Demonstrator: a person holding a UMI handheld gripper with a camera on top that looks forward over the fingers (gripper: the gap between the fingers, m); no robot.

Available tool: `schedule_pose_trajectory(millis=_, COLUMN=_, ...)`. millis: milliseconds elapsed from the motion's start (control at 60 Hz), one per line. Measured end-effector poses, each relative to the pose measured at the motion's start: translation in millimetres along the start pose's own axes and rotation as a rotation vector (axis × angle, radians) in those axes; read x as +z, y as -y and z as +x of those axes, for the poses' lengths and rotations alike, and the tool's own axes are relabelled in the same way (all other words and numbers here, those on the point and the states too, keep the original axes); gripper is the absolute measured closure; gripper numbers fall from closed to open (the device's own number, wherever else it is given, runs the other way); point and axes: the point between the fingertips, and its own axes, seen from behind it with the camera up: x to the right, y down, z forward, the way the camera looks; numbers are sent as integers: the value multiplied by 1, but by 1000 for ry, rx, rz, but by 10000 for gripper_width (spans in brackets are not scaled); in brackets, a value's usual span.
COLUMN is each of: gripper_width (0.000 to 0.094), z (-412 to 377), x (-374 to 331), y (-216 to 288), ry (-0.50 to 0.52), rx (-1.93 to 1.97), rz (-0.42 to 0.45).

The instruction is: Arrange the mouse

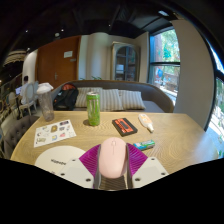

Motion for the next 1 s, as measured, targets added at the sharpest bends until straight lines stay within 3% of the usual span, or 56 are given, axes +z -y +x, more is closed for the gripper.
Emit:
schedule_pose_trajectory(millis=133, gripper_width=561, z=-78, x=-42, y=28, ry=103, rx=-19, rz=40)
schedule_pose_trajectory(millis=217, gripper_width=560, z=-117, x=-54, y=19, ry=135, rx=-36, rz=31)
schedule_pose_trajectory(millis=350, gripper_width=561, z=-156, x=-37, y=-26, ry=168, rx=-26, rz=-81)
schedule_pose_trajectory(millis=483, gripper_width=558, z=-156, x=-14, y=-74, ry=134, rx=-31, rz=-199)
schedule_pose_trajectory(millis=533, gripper_width=545, z=-156, x=-10, y=-79, ry=135, rx=-39, rz=-190)
schedule_pose_trajectory(millis=700, gripper_width=404, z=-154, x=-10, y=-82, ry=136, rx=-58, rz=-227)
schedule_pose_trajectory(millis=733, gripper_width=315, z=-156, x=-13, y=-81, ry=163, rx=-67, rz=-233)
schedule_pose_trajectory(millis=783, gripper_width=70, z=-164, x=-23, y=-76, ry=229, rx=-78, rz=-217)
schedule_pose_trajectory(millis=833, gripper_width=108, z=-168, x=-34, y=-64, ry=272, rx=-63, rz=-169)
schedule_pose_trajectory(millis=1000, gripper_width=96, z=-148, x=-85, y=-60, ry=327, rx=-45, rz=-108)
